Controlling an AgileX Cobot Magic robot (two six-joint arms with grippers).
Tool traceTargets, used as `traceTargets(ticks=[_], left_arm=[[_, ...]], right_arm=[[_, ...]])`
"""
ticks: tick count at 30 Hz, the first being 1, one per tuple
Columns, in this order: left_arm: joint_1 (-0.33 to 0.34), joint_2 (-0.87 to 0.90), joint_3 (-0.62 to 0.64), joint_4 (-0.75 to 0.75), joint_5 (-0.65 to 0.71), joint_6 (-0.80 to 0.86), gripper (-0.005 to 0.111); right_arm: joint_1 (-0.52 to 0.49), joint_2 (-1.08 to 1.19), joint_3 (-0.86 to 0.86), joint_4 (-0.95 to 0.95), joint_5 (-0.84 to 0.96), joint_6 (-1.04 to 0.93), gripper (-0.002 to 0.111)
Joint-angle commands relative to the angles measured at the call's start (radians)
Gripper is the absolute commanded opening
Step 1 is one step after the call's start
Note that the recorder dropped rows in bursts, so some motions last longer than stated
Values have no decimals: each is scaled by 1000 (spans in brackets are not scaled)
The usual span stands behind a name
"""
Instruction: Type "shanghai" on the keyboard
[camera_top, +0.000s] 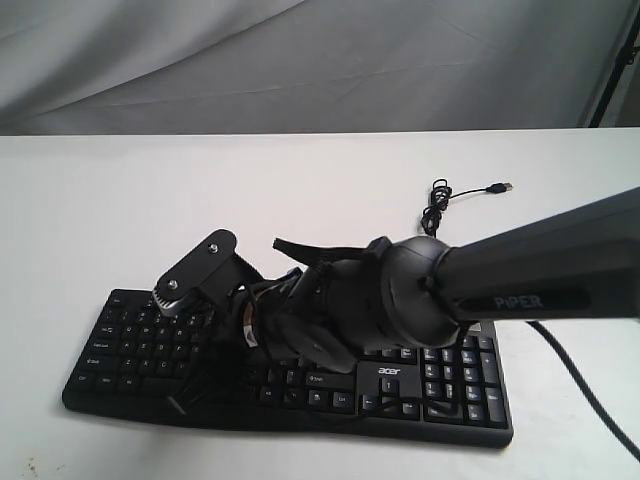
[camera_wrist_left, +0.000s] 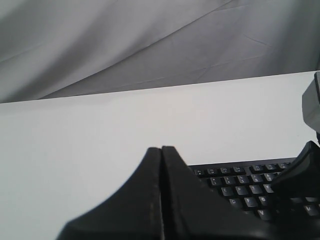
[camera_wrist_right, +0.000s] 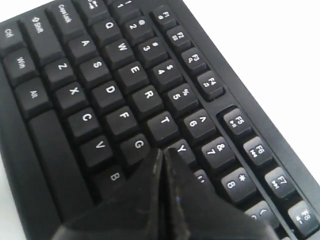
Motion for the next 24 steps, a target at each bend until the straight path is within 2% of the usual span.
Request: traceTargets(ticks=[1, 20, 24], left_arm=[[-4, -3, 4, 1, -5, -3, 0], [-4, -3, 4, 1, -5, -3, 0], [-4, -3, 4, 1, -5, -3, 0]], right_arm=[[-9, 6, 1, -5, -8, -1, 0], [-4, -34, -5, -8, 35, -1, 0], [14, -36, -63, -14, 95, -3, 0]])
